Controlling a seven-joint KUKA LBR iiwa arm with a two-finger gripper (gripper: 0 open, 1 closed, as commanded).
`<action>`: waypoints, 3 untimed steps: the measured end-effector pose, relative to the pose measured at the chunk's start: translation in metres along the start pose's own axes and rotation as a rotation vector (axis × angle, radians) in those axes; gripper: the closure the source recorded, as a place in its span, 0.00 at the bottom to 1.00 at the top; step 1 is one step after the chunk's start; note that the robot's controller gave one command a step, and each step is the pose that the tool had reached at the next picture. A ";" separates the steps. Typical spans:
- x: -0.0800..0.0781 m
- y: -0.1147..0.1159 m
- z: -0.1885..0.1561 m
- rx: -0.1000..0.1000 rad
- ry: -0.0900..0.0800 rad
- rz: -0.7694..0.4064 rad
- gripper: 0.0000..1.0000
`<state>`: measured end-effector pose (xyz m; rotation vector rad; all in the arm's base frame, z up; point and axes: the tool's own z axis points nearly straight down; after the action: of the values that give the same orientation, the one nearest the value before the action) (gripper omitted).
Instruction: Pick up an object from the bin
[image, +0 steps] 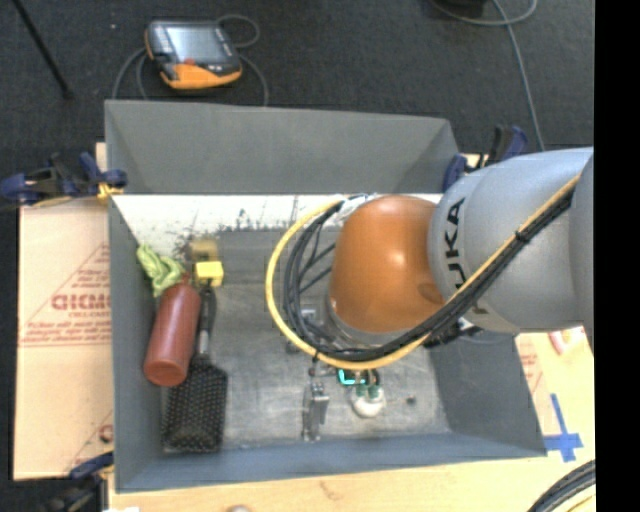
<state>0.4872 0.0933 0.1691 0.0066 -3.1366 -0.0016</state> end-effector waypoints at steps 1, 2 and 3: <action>-0.002 0.000 -0.003 -0.001 -0.007 0.003 0.00; -0.002 0.000 -0.003 -0.001 -0.007 0.002 0.00; -0.013 -0.005 -0.025 0.002 -0.005 -0.157 0.00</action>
Offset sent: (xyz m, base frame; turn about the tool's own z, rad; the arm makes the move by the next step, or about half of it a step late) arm 0.0264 0.0353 -0.0217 -0.1821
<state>0.5000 0.0881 0.1939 0.2534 -3.1310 0.0014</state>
